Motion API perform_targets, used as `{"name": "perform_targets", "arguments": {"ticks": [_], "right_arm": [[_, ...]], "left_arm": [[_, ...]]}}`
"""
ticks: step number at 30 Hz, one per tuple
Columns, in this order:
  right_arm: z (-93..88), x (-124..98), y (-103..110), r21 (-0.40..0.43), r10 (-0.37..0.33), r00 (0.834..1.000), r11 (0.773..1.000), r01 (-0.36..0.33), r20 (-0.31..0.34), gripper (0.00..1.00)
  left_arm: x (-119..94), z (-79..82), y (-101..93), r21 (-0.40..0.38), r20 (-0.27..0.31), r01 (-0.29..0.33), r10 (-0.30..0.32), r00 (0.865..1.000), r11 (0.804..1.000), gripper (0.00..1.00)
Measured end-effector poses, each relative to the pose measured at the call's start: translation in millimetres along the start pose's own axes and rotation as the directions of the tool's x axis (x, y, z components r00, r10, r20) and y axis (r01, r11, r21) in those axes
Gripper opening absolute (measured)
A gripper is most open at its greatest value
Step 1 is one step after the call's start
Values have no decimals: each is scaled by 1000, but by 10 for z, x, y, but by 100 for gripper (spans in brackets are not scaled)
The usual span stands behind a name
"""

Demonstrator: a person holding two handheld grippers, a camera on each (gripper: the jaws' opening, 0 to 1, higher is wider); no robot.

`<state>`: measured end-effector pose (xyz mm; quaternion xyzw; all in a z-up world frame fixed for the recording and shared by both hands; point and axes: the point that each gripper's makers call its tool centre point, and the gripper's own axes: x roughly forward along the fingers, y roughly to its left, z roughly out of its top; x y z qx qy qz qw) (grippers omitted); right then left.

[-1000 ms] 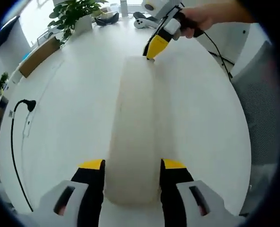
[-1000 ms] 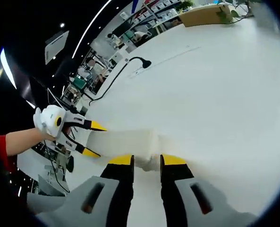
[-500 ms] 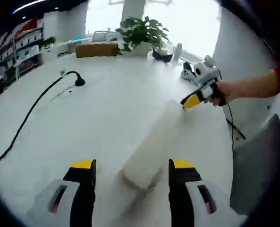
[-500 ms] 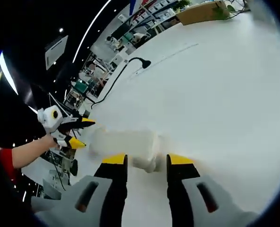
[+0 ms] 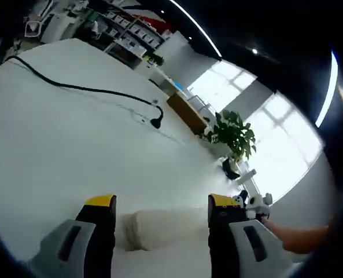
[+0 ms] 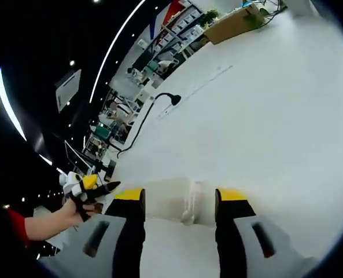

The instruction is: Arrange the utensils inside the cutlery case until each visible utensil rests in its matching compartment.

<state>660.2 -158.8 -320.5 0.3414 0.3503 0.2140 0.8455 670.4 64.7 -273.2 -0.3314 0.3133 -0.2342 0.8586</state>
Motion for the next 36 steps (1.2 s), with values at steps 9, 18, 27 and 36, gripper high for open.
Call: {"name": "perform_targets", "arguments": {"ticks": [9, 18, 27, 36], "right_arm": [[25, 15, -18, -81, -17, 997, 996, 23, 71, 36], [-17, 108, -21, -75, -19, 997, 997, 25, 73, 28], [-84, 155, -58, -64, -33, 997, 997, 37, 73, 24], [-115, 143, -74, -32, -37, 996, 999, 40, 87, 21]], "left_arm": [[47, 15, 195, -162, 99, 18, -2, 995, 987, 64], [229, -111, 300, -117, 95, -50, 61, 994, 992, 48], [207, -164, 533, -100, 143, -110, 123, 982, 989, 21], [190, -372, 541, -129, 132, -98, 115, 985, 987, 25]]}}
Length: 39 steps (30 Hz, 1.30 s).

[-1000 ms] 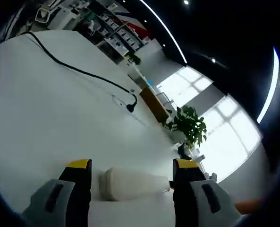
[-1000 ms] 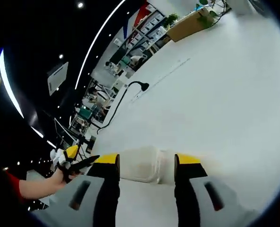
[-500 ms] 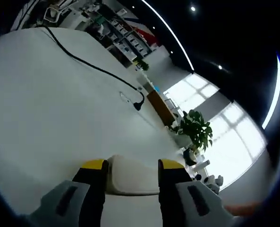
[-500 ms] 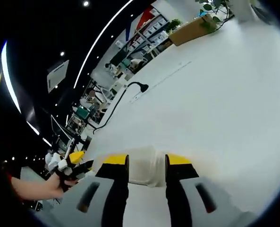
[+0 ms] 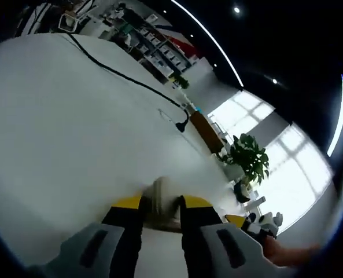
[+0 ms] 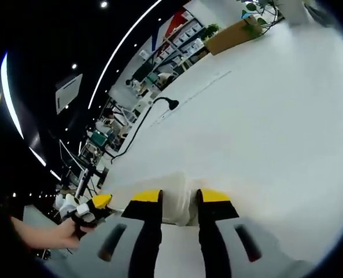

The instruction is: Arrange the utensils inside the cutlery case until each visible utensil rests in its matching compartment.

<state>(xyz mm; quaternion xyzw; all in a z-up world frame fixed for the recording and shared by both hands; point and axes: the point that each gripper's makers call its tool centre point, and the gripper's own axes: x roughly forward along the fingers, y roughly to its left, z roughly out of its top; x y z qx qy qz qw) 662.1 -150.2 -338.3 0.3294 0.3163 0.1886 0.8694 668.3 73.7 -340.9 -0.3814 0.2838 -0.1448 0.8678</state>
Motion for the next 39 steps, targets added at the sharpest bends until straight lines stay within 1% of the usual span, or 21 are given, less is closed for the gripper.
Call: {"name": "perform_targets", "arguments": {"ticks": [7, 8, 9, 10, 12, 14, 16, 18, 20, 21, 23, 24, 26, 27, 28, 31, 32, 33, 34, 36, 39], "right_arm": [[-22, -20, 11, 54, 9, 1000, 998, -10, 23, 19], [-27, -20, 24, 35, 7, 1000, 999, -8, 30, 19], [-6, -14, 20, -17, -9, 998, 1000, 10, 65, 19], [-47, -18, 54, -8, -1, 999, 1000, 1, 39, 19], [-36, -18, 40, 3, -3, 999, 1000, 3, 36, 19], [-43, -21, 55, -38, 0, 1000, 999, 1, 24, 19], [-54, -21, 69, -32, 0, 1000, 999, 0, 17, 19], [-73, -29, 90, -47, -5, 1000, 999, 6, 26, 19], [-74, -30, 80, -24, -5, 999, 1000, 6, 42, 18], [-79, -28, 93, -41, -5, 999, 999, 7, 43, 18], [-71, -25, 76, -39, -7, 999, 999, 9, 42, 18], [-61, -17, 67, -30, -2, 999, 1000, 3, 41, 18], [-47, -8, 62, -25, -3, 1000, 1000, 3, 20, 19], [-49, -6, 63, -26, 0, 1000, 1000, 0, 3, 19], [-39, 0, 56, -27, 2, 1000, 1000, -2, -8, 19], [-39, 1, 43, 0, 8, 1000, 1000, -8, -25, 19], [-33, -2, 29, 3, 8, 1000, 1000, -8, -22, 19], [-35, -2, 30, 23, 12, 1000, 1000, -12, -15, 19], [-34, -3, 32, 38, 16, 1000, 999, -15, -10, 18], [-35, -7, 30, 53, 15, 1000, 998, -15, 5, 18], [-27, 10, 41, 49, 21, 1000, 999, -22, 11, 18]], "left_arm": [[-8, 13, -5, -43, 16, 9, -8, 1000, 999, 24], [-10, 6, -19, -33, 14, 10, -10, 1000, 999, 23], [-15, 0, -24, -31, 17, 9, -9, 1000, 999, 23], [-20, -6, -28, -30, 22, 6, -5, 1000, 1000, 23], [-24, -13, -19, -48, 27, -1, 3, 1000, 999, 23], [-27, -23, -23, -40, 38, -5, 7, 999, 999, 22], [-30, -21, -41, 1, 51, -11, 11, 999, 1000, 21], [-37, -14, -13, -5, 67, -13, 13, 998, 1000, 19], [-108, -16, -26, -54, 77, 4, 0, 997, 999, 19], [-85, 10, -16, -31, 72, 0, 2, 997, 1000, 18], [-89, 15, -9, -84, 70, 0, 6, 998, 996, 17], [-100, 12, -26, -69, 69, -6, 10, 998, 998, 17], [-112, 8, -25, -195, 57, 1, 11, 998, 981, 17], [-103, 31, 4, -151, 55, 4, 4, 999, 989, 17], [-125, 51, -34, -77, 51, 28, -24, 998, 997, 16], [-86, 149, -63, -141, 51, 45, -38, 998, 989, 11], [-59, 241, -92, -200, 93, 74, -57, 994, 977, 11], [-47, 305, -141, -224, 123, 113, -87, 989, 968, 12], [-27, 291, -106, -194, 96, 80, -62, 993, 978, 11], [13, 180, -118, -159, 35, 62, -57, 998, 985, 10], [66, 97, -63, -169, 22, 55, -52, 998, 984, 13]]}}
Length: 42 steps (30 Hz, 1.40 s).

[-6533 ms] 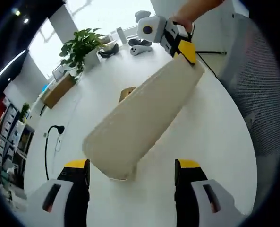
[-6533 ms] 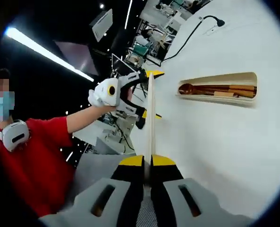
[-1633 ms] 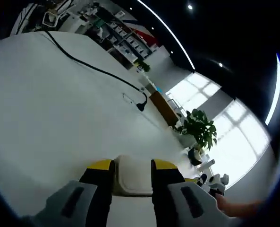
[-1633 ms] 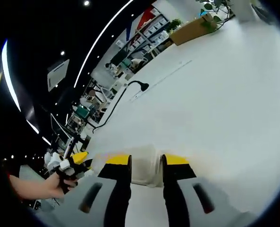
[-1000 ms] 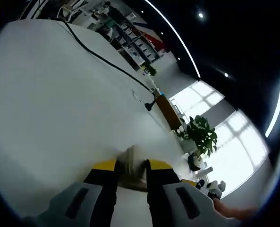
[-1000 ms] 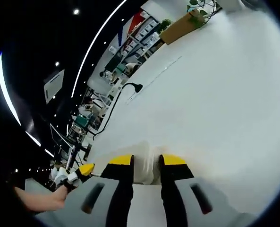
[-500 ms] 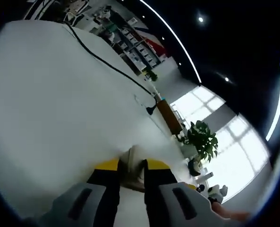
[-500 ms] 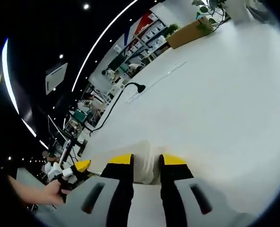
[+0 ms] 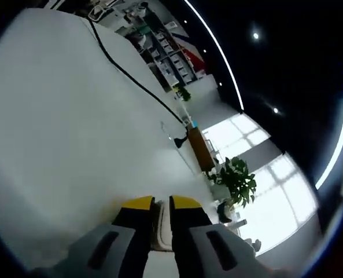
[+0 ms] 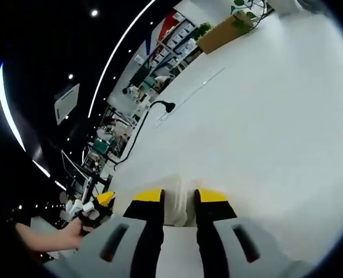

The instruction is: Arrange the utensils inside the cutlery case until each visible utensil rests in its matching compartment.

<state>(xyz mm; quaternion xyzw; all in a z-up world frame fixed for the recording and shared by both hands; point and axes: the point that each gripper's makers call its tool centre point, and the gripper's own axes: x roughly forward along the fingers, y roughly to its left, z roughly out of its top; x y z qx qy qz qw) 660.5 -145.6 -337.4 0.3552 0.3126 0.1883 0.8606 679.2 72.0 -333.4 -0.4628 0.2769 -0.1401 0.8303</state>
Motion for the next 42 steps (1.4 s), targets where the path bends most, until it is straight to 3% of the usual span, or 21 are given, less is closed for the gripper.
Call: {"name": "perform_targets", "arguments": {"ticks": [5, 7, 9, 10, 13, 14, 19, 20, 21, 22, 24, 29, 32, 33, 36, 39, 40, 41, 42], "right_arm": [[0, 15, 24, -65, -7, 1000, 998, 5, -30, 19], [4, 18, 23, -62, -12, 1000, 998, 12, -9, 19], [46, 22, -7, -22, -17, 999, 1000, 18, 42, 19], [65, 20, -17, -16, -22, 998, 1000, 24, 67, 19], [30, 8, 7, -68, -18, 997, 997, 23, 71, 19], [32, 5, 7, -85, -19, 997, 996, 25, 72, 19], [25, 5, 7, -99, -30, 994, 994, 40, 102, 19], [25, 22, -1, -147, -22, 994, 988, 38, 108, 19], [-24, 20, -15, -115, -34, 995, 992, 45, 95, 18], [-32, 27, -18, -116, -37, 994, 992, 48, 100, 19], [-24, 47, -44, -146, -30, 993, 988, 47, 115, 18], [42, 80, -99, -84, -8, 994, 996, 18, 113, 19], [172, 14, -132, 104, 31, 984, 993, -50, 177, 8], [189, -3, -153, 117, 24, 982, 992, -47, 189, 5], [74, 11, -138, 7, 29, 992, 1000, -30, 127, 9], [98, -22, -97, -130, 15, 986, 992, 7, 168, 9], [65, -29, -113, -149, 1, 988, 989, 23, 155, 8], [92, -14, -86, -126, 0, 983, 992, 23, 181, 7], [86, -1, -95, -108, -3, 984, 994, 23, 179, 6]], "left_arm": [[32, -37, 60, 21, 36, 48, -48, 998, 999, 14], [46, -15, 59, 101, 62, 69, -76, 995, 992, 11], [55, -38, 77, 83, 61, 80, -85, 995, 993, 10], [55, -27, 68, 124, 62, 96, -104, 993, 988, 9], [62, -10, 97, 100, 81, 98, -106, 991, 990, 9], [61, 15, 87, 146, 102, 102, -117, 988, 984, 8], [50, 34, 114, 107, 145, 105, -120, 982, 989, 5], [28, 93, 85, 118, 181, 125, -145, 973, 985, 4], [2, 62, 107, 80, 160, 111, -122, 980, 991, 4], [-26, 76, -1, 92, 158, 112, -125, 979, 990, 4], [-20, 67, -35, 104, 156, 113, -129, 979, 988, 5], [-32, 47, -33, 54, 131, 114, -120, 984, 992, 7], [-37, 3, -17, 71, 73, 90, -95, 993, 993, 16], [-57, 10, -59, 65, 79, 106, -111, 991, 992, 18], [-69, 29, -38, 37, 105, 123, -127, 986, 992, 24], [-70, 42, 83, 132, 112, 35, -50, 992, 991, 14], [-72, 41, 82, 87, 120, 63, -74, 990, 994, 13], [-73, 60, 65, 51, 124, 76, -82, 989, 996, 13], [-86, 50, 77, 113, 117, 59, -72, 991, 992, 12]]}}
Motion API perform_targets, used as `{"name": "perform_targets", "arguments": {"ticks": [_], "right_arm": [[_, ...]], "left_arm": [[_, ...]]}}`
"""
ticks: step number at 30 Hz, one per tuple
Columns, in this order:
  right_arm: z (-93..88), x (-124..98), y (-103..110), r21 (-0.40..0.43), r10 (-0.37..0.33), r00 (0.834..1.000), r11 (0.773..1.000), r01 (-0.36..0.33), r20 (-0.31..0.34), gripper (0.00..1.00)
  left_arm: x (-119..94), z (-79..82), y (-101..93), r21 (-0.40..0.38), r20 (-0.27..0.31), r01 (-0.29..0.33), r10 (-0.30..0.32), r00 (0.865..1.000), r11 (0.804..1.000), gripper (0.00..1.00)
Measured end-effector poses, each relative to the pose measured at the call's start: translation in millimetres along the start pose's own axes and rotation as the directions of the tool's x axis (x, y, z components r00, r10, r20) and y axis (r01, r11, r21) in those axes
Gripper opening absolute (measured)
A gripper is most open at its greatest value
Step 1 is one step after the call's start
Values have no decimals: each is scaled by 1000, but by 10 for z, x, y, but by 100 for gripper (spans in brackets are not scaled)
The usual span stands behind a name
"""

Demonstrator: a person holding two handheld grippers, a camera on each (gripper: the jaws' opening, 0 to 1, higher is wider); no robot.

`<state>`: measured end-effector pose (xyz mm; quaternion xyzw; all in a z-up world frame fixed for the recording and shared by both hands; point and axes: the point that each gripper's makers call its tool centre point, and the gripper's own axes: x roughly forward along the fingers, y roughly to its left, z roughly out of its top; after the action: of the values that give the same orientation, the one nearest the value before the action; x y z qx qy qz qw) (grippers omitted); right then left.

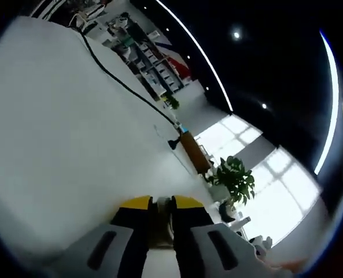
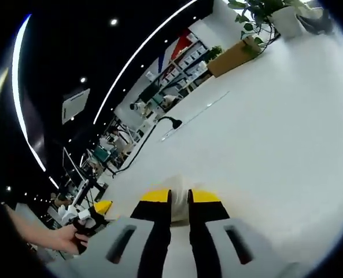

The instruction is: Arrange the utensils inside the cutlery case until each visible utensil rests in its matching compartment.

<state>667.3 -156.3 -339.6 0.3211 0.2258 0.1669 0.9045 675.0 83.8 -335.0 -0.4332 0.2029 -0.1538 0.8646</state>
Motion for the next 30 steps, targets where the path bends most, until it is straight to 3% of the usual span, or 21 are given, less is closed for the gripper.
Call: {"name": "perform_targets", "arguments": {"ticks": [2, 4, 10, 13, 19, 22, 24, 26, 27, 28, 29, 30], "right_arm": [[0, -19, 2, -17, 4, 1000, 1000, -4, 8, 6], [5, -27, 16, -2, -12, 1000, 1000, 12, 16, 6], [-38, -114, 59, 11, -44, 999, 999, 44, -6, 7], [-69, -127, 100, -10, -57, 998, 998, 57, -16, 7], [-169, -185, 199, 9, -56, 998, 998, 56, -13, 7], [-228, -193, 282, 3, -72, 996, 997, 73, -54, 8], [-268, -178, 295, -16, -86, 990, 996, 85, -111, 11], [-315, -199, 335, -6, -88, 980, 996, 89, -176, 15], [-239, -217, 375, 27, -73, 985, 997, 79, -158, 15], [-182, -246, 413, 50, -63, 988, 996, 70, -142, 18], [-109, -305, 431, 45, -70, 989, 996, 76, -127, 22], [-69, -347, 456, 36, -72, 989, 996, 77, -129, 26]], "left_arm": [[7, 5, -25, 88, 7, -13, 13, 1000, 996, 11], [32, 5, -39, 106, -10, -18, 19, 1000, 994, 11], [90, 26, -39, 86, -47, -29, 33, 998, 996, 11], [28, 3, -46, 112, -48, -45, 50, 998, 993, 11], [-140, 0, 13, 48, -16, -76, 77, 997, 996, 11], [-196, 28, 75, -55, -24, -93, 92, 995, 994, 11], [-220, 27, 96, -77, -57, -91, 87, 995, 993, 13], [-266, 107, 81, -58, -56, -99, 96, 994, 993, 25], [-317, 271, 21, 1, -4, -86, 86, 996, 996, 26], [-347, 369, -76, 2, 22, -51, 51, 998, 999, 21], [-398, 459, -220, -24, 17, -1, 2, 1000, 1000, 23], [-418, 477, -258, -26, 6, 8, -8, 1000, 1000, 27]]}}
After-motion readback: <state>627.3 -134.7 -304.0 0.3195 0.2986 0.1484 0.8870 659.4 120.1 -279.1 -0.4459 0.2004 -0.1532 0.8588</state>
